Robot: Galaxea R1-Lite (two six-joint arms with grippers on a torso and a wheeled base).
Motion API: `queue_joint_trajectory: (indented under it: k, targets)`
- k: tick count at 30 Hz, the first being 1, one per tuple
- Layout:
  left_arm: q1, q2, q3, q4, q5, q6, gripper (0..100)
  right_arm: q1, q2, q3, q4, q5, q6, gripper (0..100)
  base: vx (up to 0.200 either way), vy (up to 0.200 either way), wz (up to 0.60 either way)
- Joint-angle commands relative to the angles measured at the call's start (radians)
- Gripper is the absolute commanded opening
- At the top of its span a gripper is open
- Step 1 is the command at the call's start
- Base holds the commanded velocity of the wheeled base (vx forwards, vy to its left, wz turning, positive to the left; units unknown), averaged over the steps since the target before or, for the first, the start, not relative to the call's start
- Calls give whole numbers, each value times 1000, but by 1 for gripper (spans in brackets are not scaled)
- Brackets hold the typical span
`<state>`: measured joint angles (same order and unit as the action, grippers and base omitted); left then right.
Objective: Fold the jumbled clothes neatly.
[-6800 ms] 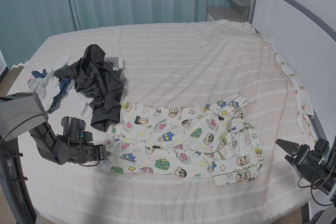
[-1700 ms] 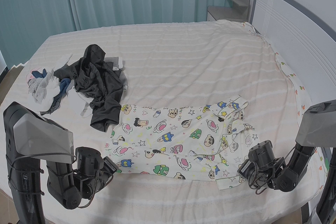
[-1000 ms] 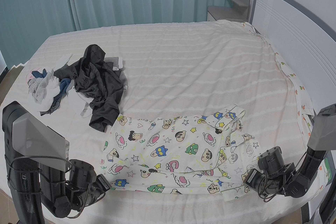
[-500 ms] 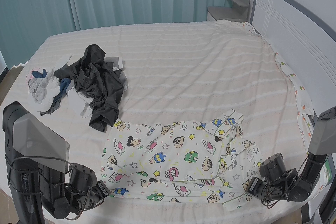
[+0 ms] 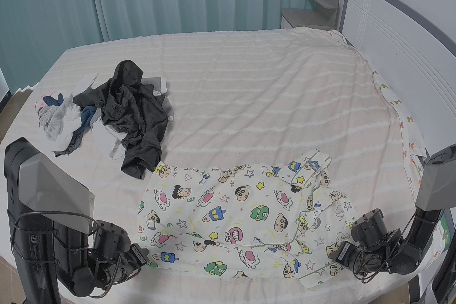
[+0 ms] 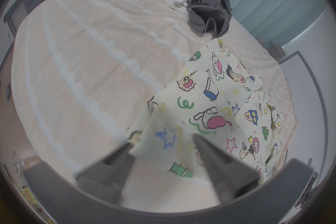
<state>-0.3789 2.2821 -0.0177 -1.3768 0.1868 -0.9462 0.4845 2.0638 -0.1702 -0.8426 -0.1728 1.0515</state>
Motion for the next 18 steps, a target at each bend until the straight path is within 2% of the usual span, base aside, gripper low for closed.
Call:
queue_joint_trajectory:
  k: [1,11,18]
  targets:
    - [0,2,15,-10,5,3,100,5,-4,6,-1,1,-1,100,0,0,0]
    - [37,-133,15,-39,6,73,100,2,-191,64,8,-10,-31,100,0,0,0]
    - [34,-289,-13,-41,2,122,100,-6,-378,109,13,-71,-105,100,0,0,0]
